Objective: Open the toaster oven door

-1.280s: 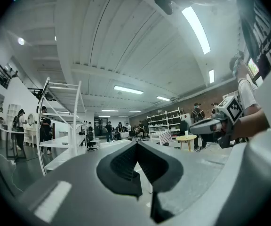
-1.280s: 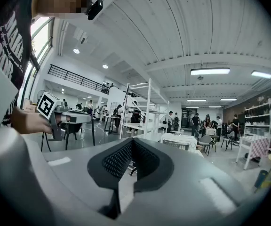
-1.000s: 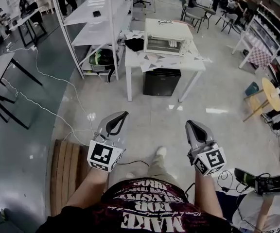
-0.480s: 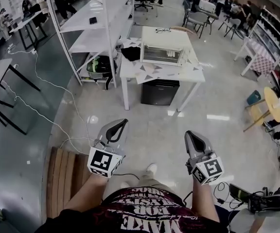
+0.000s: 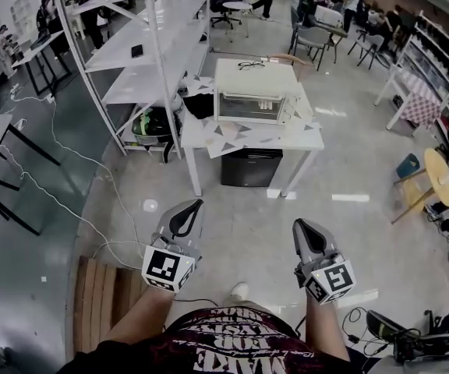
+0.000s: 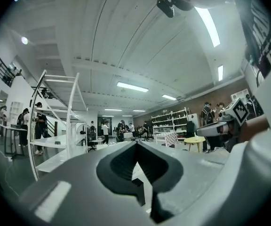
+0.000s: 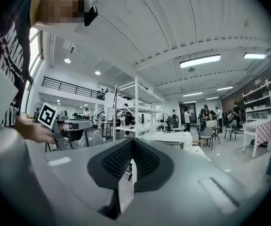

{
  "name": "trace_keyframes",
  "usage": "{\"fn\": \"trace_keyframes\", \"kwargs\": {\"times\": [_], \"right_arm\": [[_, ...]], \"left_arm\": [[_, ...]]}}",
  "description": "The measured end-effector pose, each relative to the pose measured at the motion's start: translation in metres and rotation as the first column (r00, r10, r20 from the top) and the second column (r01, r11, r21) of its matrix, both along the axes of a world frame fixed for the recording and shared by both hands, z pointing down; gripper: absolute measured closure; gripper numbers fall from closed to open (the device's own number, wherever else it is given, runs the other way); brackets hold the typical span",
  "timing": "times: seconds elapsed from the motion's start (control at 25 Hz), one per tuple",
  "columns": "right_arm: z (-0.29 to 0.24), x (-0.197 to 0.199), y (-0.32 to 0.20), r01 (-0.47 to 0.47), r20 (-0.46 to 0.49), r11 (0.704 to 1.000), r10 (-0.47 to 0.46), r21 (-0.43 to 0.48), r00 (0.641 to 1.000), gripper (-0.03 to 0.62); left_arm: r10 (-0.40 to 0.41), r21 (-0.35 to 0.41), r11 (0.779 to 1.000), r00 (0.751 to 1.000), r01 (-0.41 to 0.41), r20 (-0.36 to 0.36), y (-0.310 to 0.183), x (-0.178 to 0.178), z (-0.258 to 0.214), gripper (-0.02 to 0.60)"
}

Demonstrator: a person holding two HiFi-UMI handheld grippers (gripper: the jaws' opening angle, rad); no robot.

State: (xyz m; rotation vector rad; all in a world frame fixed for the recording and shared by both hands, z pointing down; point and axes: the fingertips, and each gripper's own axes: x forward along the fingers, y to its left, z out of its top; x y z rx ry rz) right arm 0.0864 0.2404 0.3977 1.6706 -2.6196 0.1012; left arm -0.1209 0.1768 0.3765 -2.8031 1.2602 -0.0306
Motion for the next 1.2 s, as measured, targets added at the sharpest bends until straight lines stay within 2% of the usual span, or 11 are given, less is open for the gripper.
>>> {"fn": "trace_keyframes", "kwargs": {"times": [0.16, 0.48, 0.76, 1.04, 1.2], "right_arm": [[0.000, 0.006, -0.017, 0.019, -0.013, 1.000, -0.019, -0.012, 1.000, 0.568], [-0.015, 0.018, -0.048, 0.069, 0.003, 0.997, -0.069, 0.027, 0.998, 0.568], [-0.011, 0.053, -0.069, 0.065, -0.001, 0.998, -0.065, 0.025, 0.998, 0.568], [-0.007, 0.090, -0.082, 0.058, 0.023, 0.998, -0.058, 0.023, 0.998, 0.568], [-0.005, 0.105, -0.087, 0.054, 0.029, 0.998, -0.054, 0.023, 0.998, 0.568]], "left_arm": [[0.015, -0.005, 1.000, 1.000, -0.015, 0.004, -0.016, 0.013, 0.001, 0.580], [0.013, 0.010, 1.000, 1.000, -0.013, 0.019, -0.042, 0.037, -0.005, 0.578], [0.018, -0.006, 1.000, 1.000, -0.018, 0.025, -0.063, 0.068, -0.002, 0.578], [0.011, -0.004, 1.000, 0.998, -0.011, 0.063, -0.075, 0.099, -0.005, 0.578], [0.014, 0.053, 0.998, 0.993, -0.020, 0.114, -0.074, 0.116, -0.009, 0.578]]}}
